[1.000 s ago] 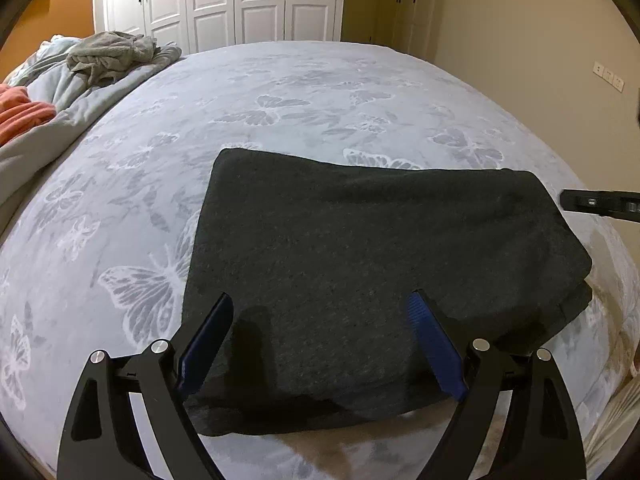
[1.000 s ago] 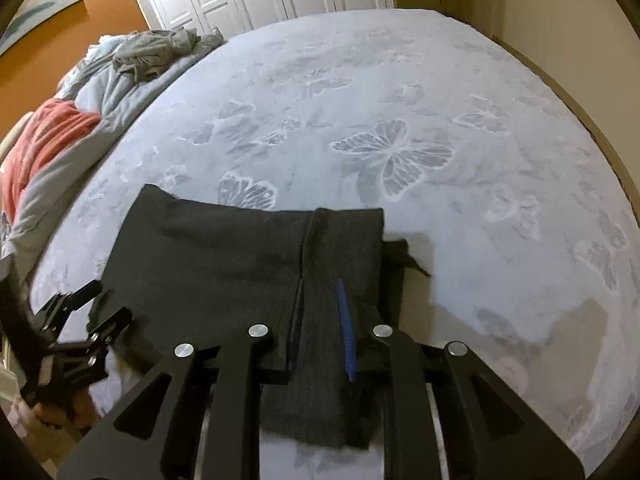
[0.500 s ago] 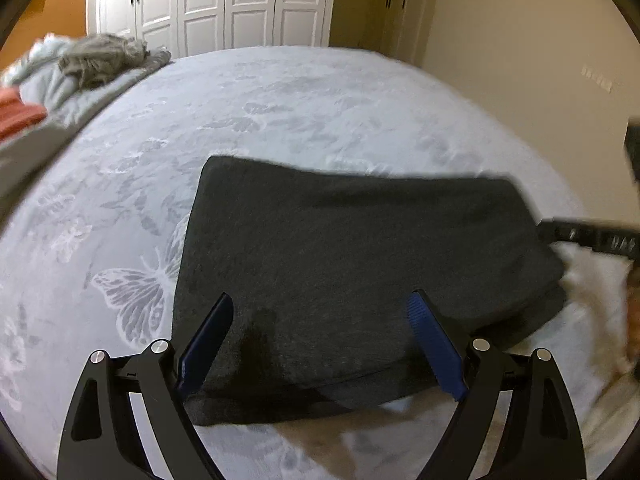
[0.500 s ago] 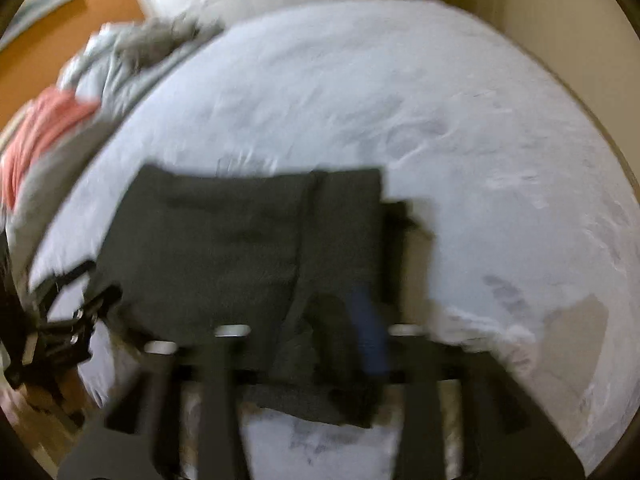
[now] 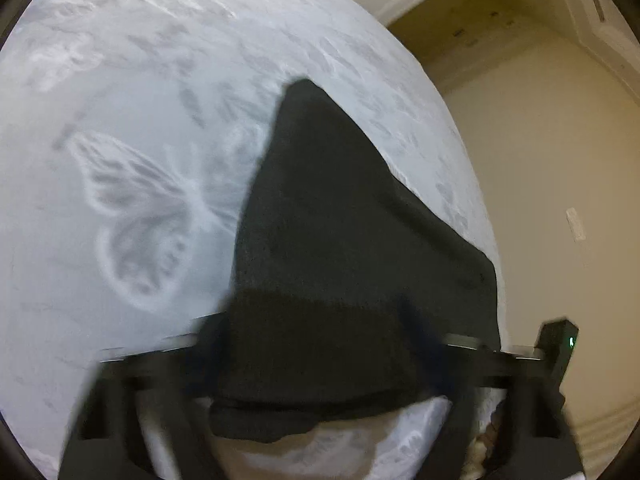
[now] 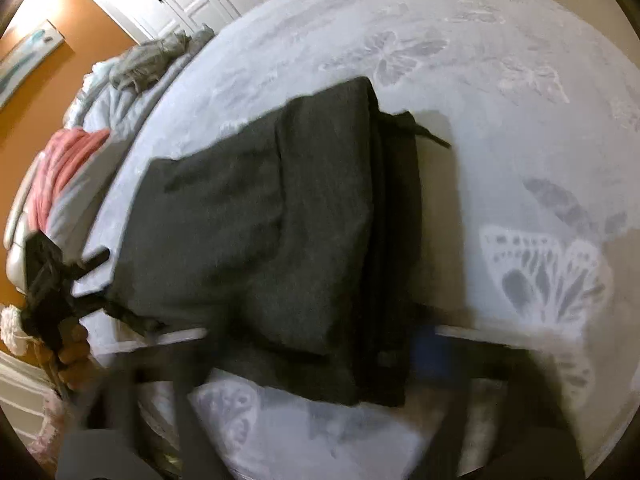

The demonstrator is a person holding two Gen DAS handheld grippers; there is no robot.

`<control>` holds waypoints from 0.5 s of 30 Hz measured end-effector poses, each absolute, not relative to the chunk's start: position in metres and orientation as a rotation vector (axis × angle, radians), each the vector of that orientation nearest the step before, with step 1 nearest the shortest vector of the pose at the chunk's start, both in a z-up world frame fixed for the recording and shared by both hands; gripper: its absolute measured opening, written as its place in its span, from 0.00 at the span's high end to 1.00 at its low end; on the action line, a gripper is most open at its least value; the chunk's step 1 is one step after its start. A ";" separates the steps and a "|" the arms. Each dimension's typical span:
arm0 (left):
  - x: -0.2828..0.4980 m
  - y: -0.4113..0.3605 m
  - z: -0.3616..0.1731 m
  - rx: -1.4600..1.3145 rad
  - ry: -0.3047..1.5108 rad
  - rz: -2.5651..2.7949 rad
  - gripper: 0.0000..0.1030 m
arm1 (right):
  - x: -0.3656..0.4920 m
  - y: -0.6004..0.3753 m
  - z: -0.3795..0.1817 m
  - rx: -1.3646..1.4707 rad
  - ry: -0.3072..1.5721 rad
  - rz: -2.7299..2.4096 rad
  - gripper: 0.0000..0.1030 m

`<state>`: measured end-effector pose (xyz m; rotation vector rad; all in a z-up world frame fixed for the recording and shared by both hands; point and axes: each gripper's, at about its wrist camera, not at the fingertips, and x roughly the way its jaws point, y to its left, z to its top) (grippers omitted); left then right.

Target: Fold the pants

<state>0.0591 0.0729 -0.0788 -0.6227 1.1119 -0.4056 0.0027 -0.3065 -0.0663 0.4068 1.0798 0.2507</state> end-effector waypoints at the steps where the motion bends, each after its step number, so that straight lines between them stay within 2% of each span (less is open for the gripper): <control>1: 0.060 0.071 -0.079 -0.622 1.128 -0.431 0.86 | 0.003 -0.309 -0.063 0.446 1.075 0.257 0.72; 3: 0.052 0.076 -0.063 -0.653 1.087 -0.445 0.87 | -0.003 -0.306 -0.043 0.453 1.029 0.291 0.76; 7: 0.004 0.085 -0.023 -0.620 1.029 -0.549 0.85 | -0.044 -0.309 -0.006 0.487 0.958 0.379 0.74; 8: -0.008 0.086 -0.025 -0.594 1.040 -0.543 0.76 | -0.060 -0.313 -0.009 0.494 0.966 0.381 0.68; 9: -0.023 0.088 -0.035 -0.551 1.056 -0.500 0.75 | -0.068 -0.314 -0.016 0.490 0.977 0.377 0.59; 10: -0.031 0.087 -0.046 -0.517 1.073 -0.445 0.75 | -0.075 -0.316 -0.028 0.485 1.000 0.348 0.55; 12: -0.040 0.083 -0.070 -0.499 1.148 -0.318 0.64 | -0.083 -0.321 -0.061 0.488 1.100 0.233 0.51; 13: -0.042 0.082 -0.074 -0.521 1.144 -0.317 0.61 | -0.086 -0.324 -0.071 0.519 1.109 0.205 0.50; 14: -0.043 0.081 -0.072 -0.526 1.120 -0.315 0.53 | -0.088 -0.326 -0.069 0.549 1.082 0.215 0.46; 15: -0.042 0.077 -0.068 -0.501 1.112 -0.327 0.40 | -0.087 -0.326 -0.066 0.555 1.080 0.227 0.40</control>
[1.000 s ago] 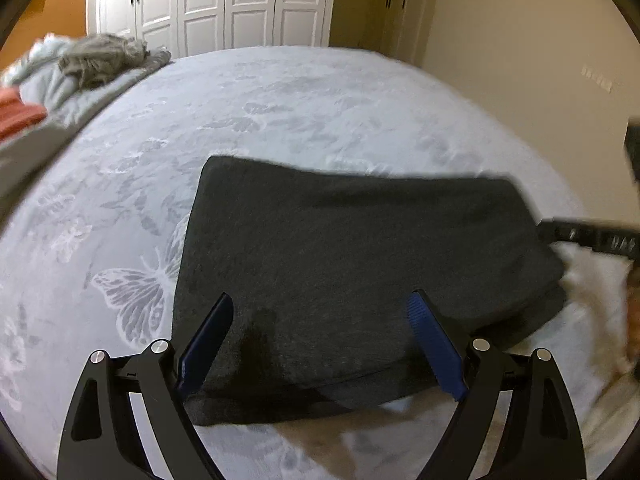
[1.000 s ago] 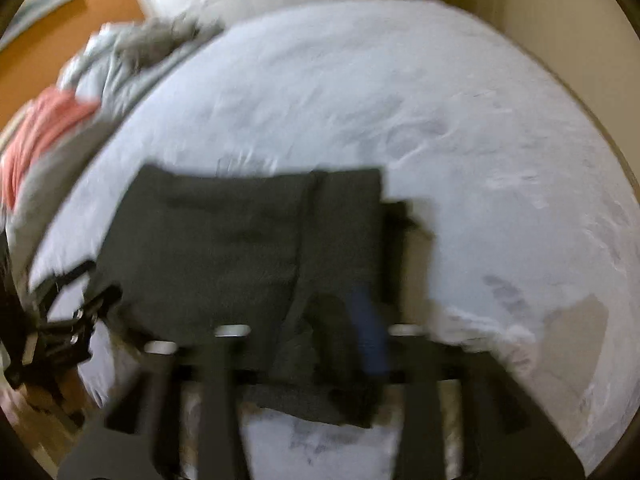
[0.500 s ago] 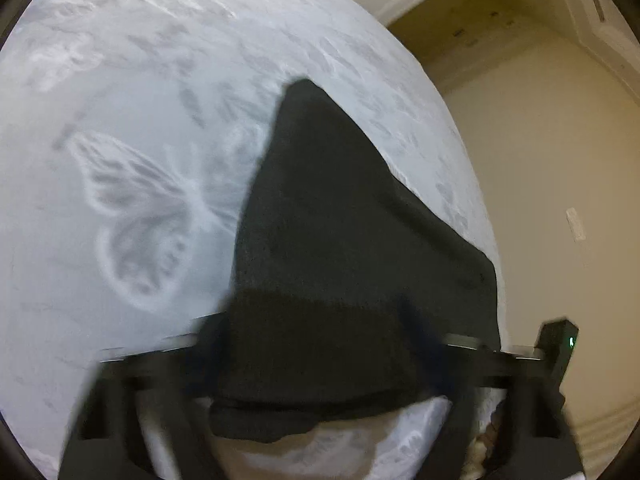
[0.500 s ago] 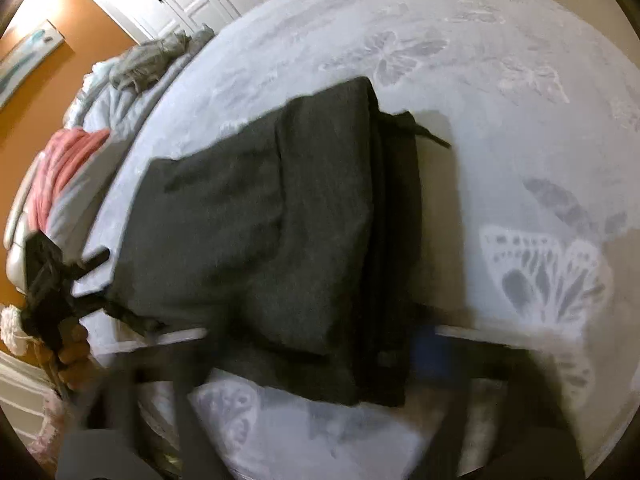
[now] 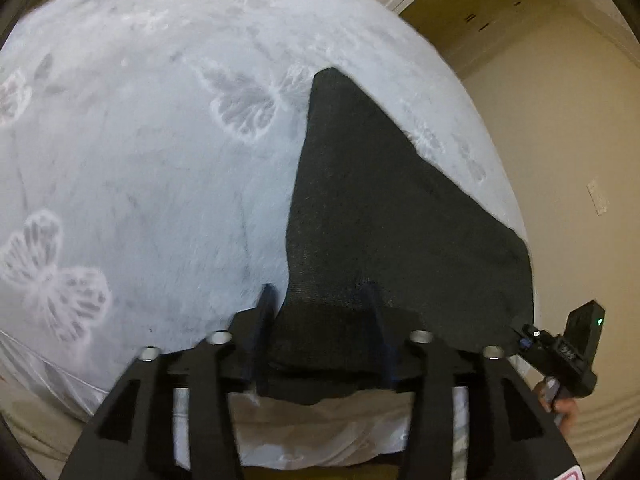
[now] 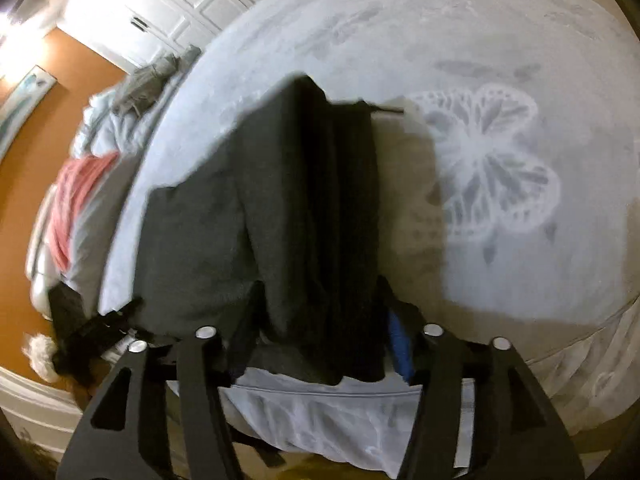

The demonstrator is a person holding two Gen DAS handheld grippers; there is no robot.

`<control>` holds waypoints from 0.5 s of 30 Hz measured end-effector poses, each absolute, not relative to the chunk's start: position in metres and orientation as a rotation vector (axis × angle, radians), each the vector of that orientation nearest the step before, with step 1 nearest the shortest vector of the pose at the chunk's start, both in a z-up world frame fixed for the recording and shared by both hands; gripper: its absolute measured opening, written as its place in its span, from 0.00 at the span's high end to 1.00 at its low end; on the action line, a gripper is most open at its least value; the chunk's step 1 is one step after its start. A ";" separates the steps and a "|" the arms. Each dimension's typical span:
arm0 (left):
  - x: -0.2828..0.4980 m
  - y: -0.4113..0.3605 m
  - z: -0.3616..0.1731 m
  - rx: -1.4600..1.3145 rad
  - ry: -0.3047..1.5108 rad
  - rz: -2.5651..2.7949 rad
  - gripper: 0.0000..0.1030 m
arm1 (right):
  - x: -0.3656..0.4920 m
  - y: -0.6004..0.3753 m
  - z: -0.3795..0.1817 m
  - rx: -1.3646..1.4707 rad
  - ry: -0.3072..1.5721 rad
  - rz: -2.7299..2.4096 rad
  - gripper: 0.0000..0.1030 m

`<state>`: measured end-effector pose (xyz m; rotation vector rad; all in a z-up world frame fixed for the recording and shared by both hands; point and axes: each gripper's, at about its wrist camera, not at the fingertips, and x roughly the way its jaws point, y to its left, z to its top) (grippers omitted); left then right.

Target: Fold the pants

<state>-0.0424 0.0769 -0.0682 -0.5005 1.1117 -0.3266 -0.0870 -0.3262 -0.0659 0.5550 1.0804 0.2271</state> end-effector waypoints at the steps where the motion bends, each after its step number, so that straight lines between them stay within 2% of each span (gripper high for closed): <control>1: -0.043 0.073 -0.065 -0.476 1.102 -0.336 0.34 | -0.086 -0.328 -0.063 0.559 1.069 0.237 0.38; 2: -0.045 0.071 -0.063 -0.462 1.087 -0.326 0.28 | -0.086 -0.330 -0.062 0.566 1.046 0.232 0.36; 4: -0.047 0.066 -0.061 -0.449 1.071 -0.297 0.28 | -0.084 -0.333 -0.066 0.593 1.047 0.203 0.36; 11: -0.043 0.054 -0.063 -0.432 1.081 -0.320 0.28 | -0.083 -0.318 -0.069 0.601 1.040 0.253 0.19; 15: -0.033 0.048 -0.067 -0.370 1.070 -0.316 0.27 | -0.081 -0.303 -0.069 0.489 1.035 0.249 0.14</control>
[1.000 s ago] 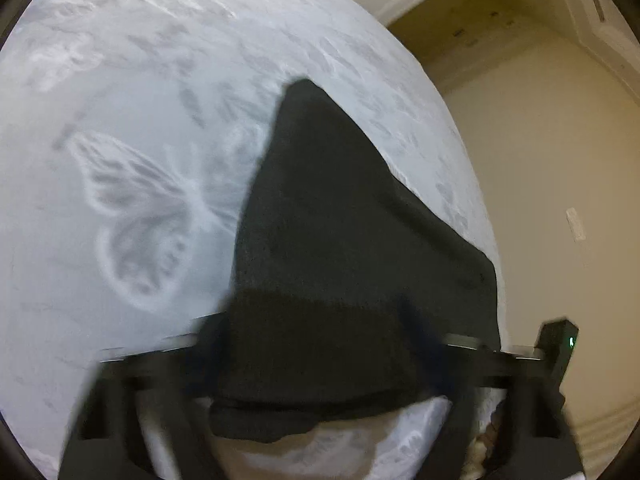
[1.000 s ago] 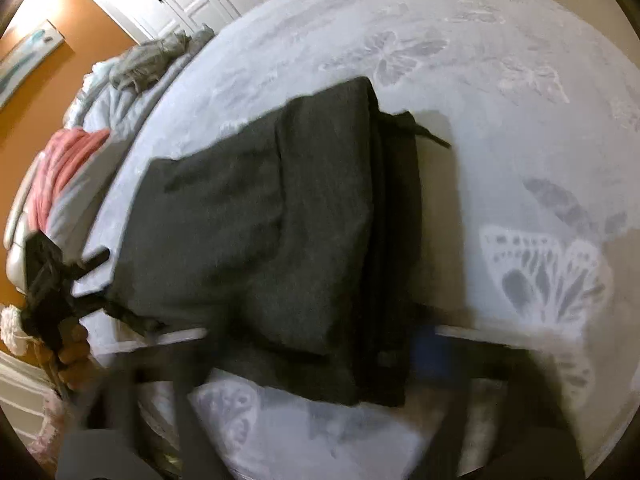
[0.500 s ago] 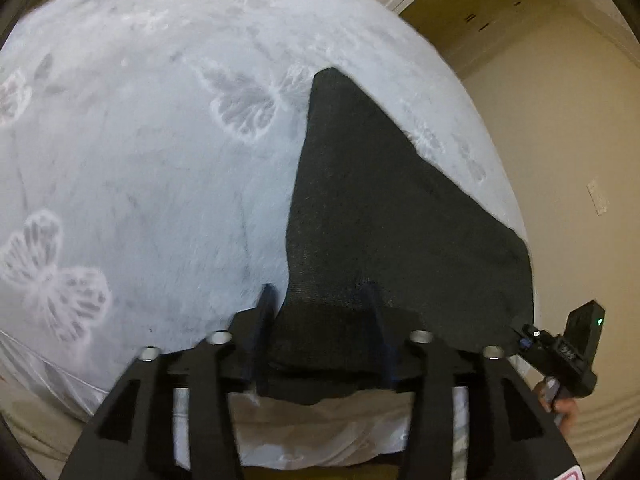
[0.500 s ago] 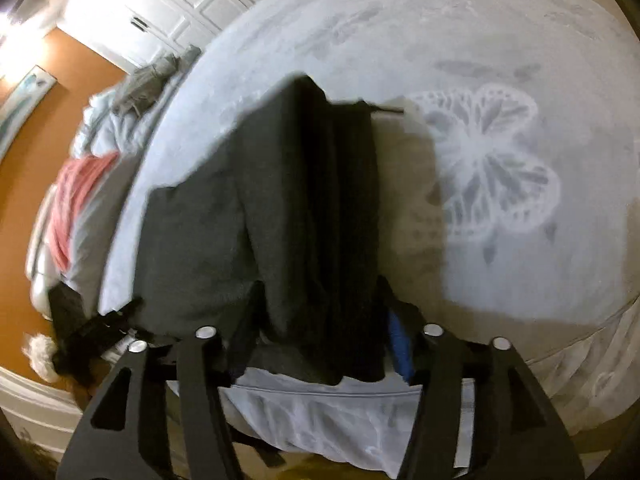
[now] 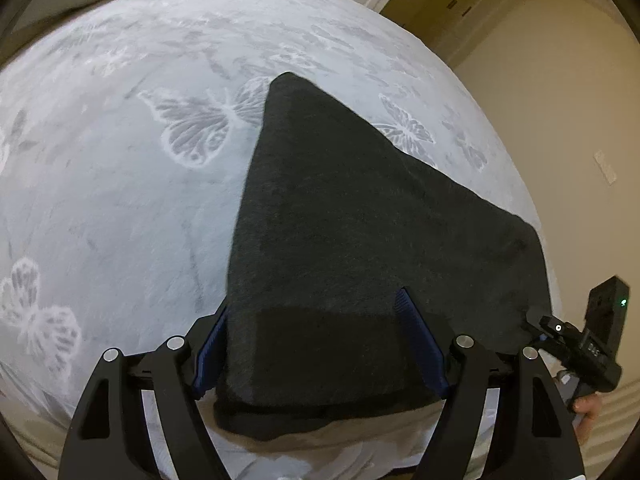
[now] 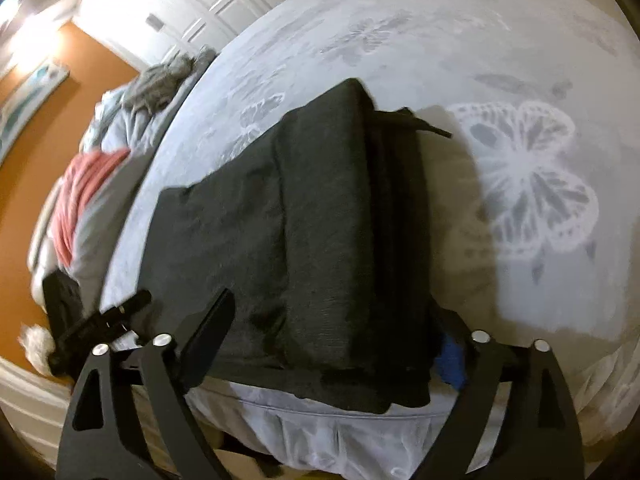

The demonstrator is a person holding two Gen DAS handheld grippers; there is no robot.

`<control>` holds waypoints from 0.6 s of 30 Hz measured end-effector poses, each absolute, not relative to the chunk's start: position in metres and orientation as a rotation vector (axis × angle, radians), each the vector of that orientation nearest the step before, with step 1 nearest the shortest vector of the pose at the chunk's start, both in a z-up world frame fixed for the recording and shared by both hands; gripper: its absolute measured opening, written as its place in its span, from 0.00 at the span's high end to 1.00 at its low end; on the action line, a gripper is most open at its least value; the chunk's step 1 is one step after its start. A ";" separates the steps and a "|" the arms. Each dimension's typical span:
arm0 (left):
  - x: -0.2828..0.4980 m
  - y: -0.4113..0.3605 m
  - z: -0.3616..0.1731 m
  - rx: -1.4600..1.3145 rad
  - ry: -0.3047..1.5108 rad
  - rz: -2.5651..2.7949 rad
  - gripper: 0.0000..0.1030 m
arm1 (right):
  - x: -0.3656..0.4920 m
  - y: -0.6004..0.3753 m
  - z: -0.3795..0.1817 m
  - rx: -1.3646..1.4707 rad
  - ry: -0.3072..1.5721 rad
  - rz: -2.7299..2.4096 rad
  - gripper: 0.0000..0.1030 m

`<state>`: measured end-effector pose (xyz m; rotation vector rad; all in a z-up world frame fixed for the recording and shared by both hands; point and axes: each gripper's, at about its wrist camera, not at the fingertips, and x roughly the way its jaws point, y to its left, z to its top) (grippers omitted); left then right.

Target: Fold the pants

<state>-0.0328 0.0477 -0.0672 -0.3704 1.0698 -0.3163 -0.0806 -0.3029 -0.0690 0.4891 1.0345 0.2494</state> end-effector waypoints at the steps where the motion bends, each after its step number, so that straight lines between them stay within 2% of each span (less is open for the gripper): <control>1: -0.033 0.045 -0.068 -0.364 1.068 -0.316 0.27 | -0.079 -0.299 -0.069 0.465 1.034 0.243 0.14; 11: -0.025 0.043 -0.071 -0.388 1.034 -0.310 0.27 | -0.079 -0.298 -0.072 0.457 1.012 0.252 0.16; 13: -0.025 0.040 -0.072 -0.379 1.028 -0.305 0.27 | -0.078 -0.299 -0.072 0.457 1.014 0.247 0.28; 15: -0.025 0.035 -0.071 -0.352 1.025 -0.311 0.29 | -0.077 -0.301 -0.072 0.453 1.018 0.239 0.47; 16: -0.025 0.033 -0.070 -0.339 1.020 -0.322 0.33 | -0.078 -0.303 -0.072 0.470 1.019 0.237 0.52; 18: -0.027 0.028 -0.068 -0.324 1.022 -0.336 0.53 | -0.078 -0.309 -0.074 0.516 1.028 0.245 0.64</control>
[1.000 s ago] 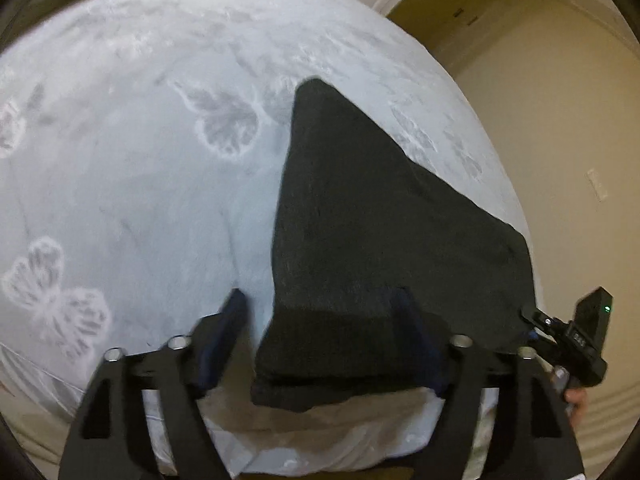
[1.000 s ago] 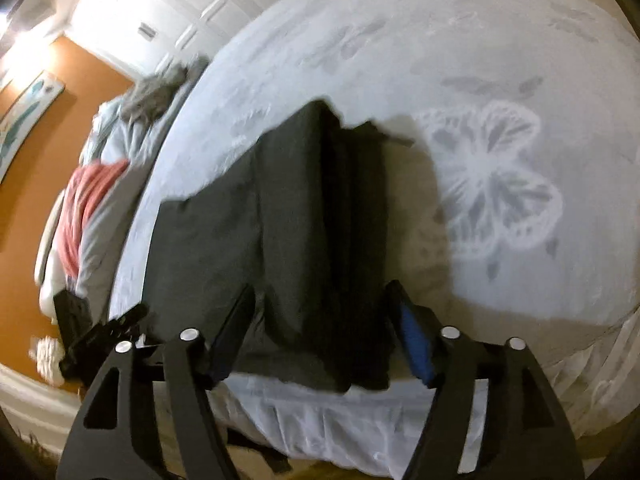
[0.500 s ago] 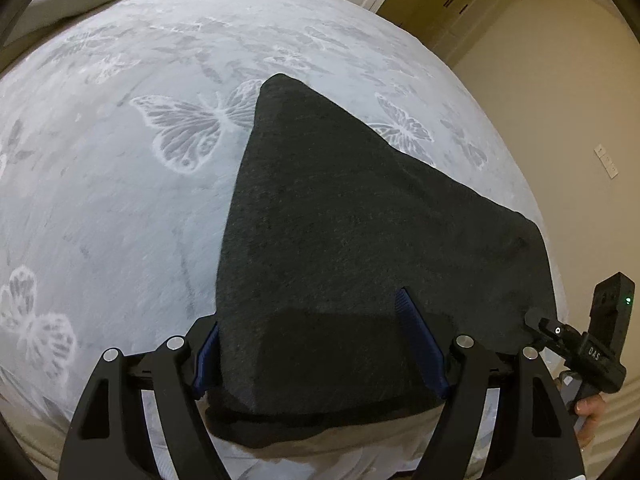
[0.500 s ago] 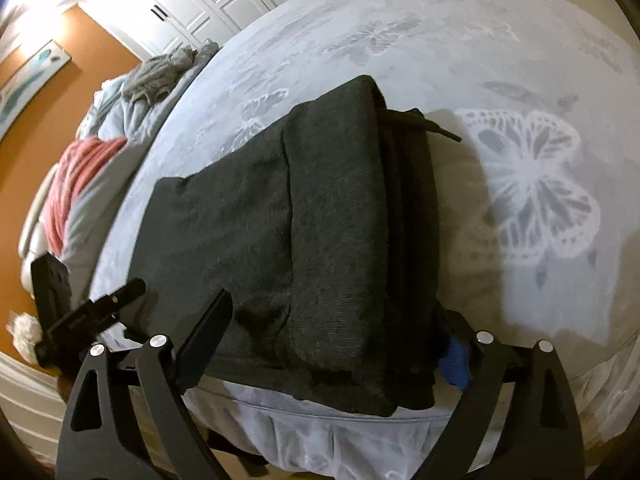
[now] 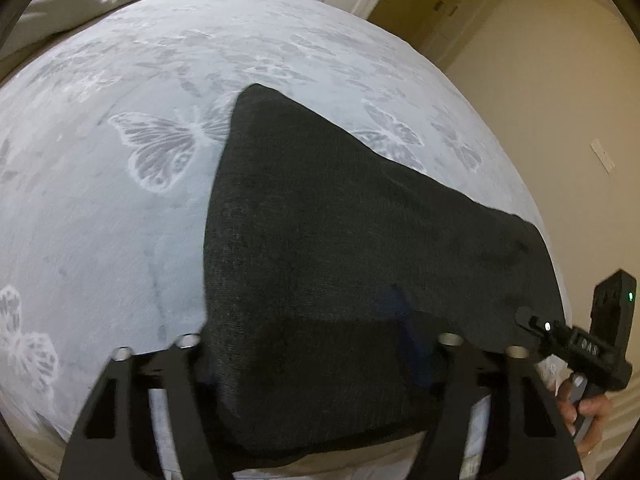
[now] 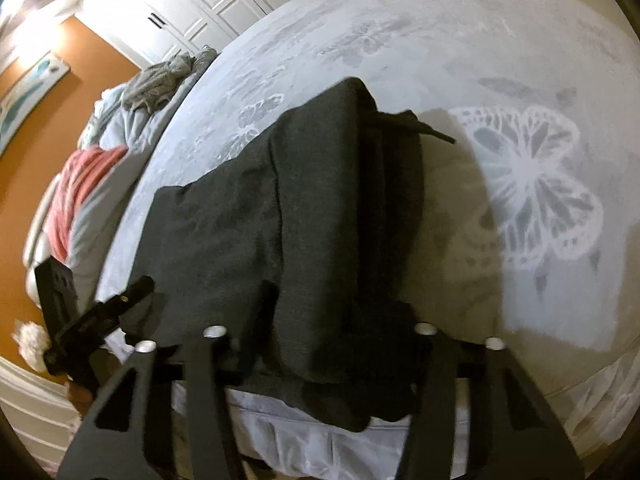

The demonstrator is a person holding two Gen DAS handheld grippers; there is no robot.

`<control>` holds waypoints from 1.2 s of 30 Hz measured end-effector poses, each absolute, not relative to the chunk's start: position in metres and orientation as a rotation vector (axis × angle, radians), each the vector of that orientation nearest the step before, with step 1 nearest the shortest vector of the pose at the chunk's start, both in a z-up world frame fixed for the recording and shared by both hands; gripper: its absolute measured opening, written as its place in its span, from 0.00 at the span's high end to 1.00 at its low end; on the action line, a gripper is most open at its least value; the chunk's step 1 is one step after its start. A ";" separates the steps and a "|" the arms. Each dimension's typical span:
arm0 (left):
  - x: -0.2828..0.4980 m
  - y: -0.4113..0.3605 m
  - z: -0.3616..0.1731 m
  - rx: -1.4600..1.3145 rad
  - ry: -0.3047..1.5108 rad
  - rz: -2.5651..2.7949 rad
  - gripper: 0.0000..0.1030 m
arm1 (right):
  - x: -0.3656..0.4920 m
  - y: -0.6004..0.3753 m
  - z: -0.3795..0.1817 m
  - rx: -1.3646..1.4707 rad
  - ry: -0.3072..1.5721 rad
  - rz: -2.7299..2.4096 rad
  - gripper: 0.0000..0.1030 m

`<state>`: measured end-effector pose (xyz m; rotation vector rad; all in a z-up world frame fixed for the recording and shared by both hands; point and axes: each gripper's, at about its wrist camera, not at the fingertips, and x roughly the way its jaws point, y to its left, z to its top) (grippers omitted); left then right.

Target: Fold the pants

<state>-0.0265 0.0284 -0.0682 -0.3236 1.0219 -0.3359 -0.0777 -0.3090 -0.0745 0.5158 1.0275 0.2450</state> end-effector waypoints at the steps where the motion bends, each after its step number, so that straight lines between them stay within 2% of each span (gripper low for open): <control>1: -0.027 0.028 -0.067 -0.313 1.019 -0.330 0.60 | -0.078 -0.310 -0.074 0.529 1.026 0.246 0.66; 3: -0.027 0.029 -0.066 -0.303 1.022 -0.315 0.83 | -0.080 -0.309 -0.071 0.519 1.023 0.243 0.71; 6: -0.034 0.038 -0.056 -0.347 1.015 -0.334 0.86 | -0.086 -0.307 -0.060 0.526 1.003 0.251 0.74; 11: -0.076 0.053 -0.032 -0.403 1.003 -0.415 0.86 | -0.119 -0.309 -0.037 0.547 0.980 0.306 0.74; 13: -0.084 0.055 -0.051 -0.409 1.056 -0.388 0.83 | -0.129 -0.309 -0.050 0.541 1.020 0.290 0.73; 16: -0.081 0.061 -0.076 -0.455 1.106 -0.315 0.67 | -0.130 -0.315 -0.080 0.588 1.092 0.239 0.63; 18: -0.077 0.064 -0.082 -0.535 1.103 -0.315 0.51 | -0.130 -0.317 -0.083 0.633 1.093 0.240 0.58; 20: -0.073 0.060 -0.081 -0.536 1.095 -0.334 0.45 | -0.128 -0.315 -0.085 0.614 1.091 0.246 0.54; 22: -0.073 0.054 -0.080 -0.500 1.073 -0.335 0.49 | -0.129 -0.314 -0.088 0.627 1.080 0.244 0.54; 23: -0.073 0.050 -0.079 -0.473 1.065 -0.340 0.73 | -0.130 -0.312 -0.087 0.613 1.075 0.238 0.63; 24: -0.074 0.046 -0.076 -0.440 1.068 -0.350 0.84 | -0.131 -0.310 -0.084 0.609 1.069 0.242 0.72; 27: -0.079 0.050 -0.055 -0.461 1.019 -0.396 0.89 | -0.143 -0.305 -0.069 0.598 1.025 0.241 0.75; 33: -0.120 0.052 0.004 -0.431 0.953 -0.475 0.90 | -0.174 -0.293 -0.037 0.571 0.992 0.297 0.75; 36: -0.136 0.047 0.016 -0.372 0.929 -0.474 0.90 | -0.189 -0.287 -0.031 0.554 1.000 0.314 0.75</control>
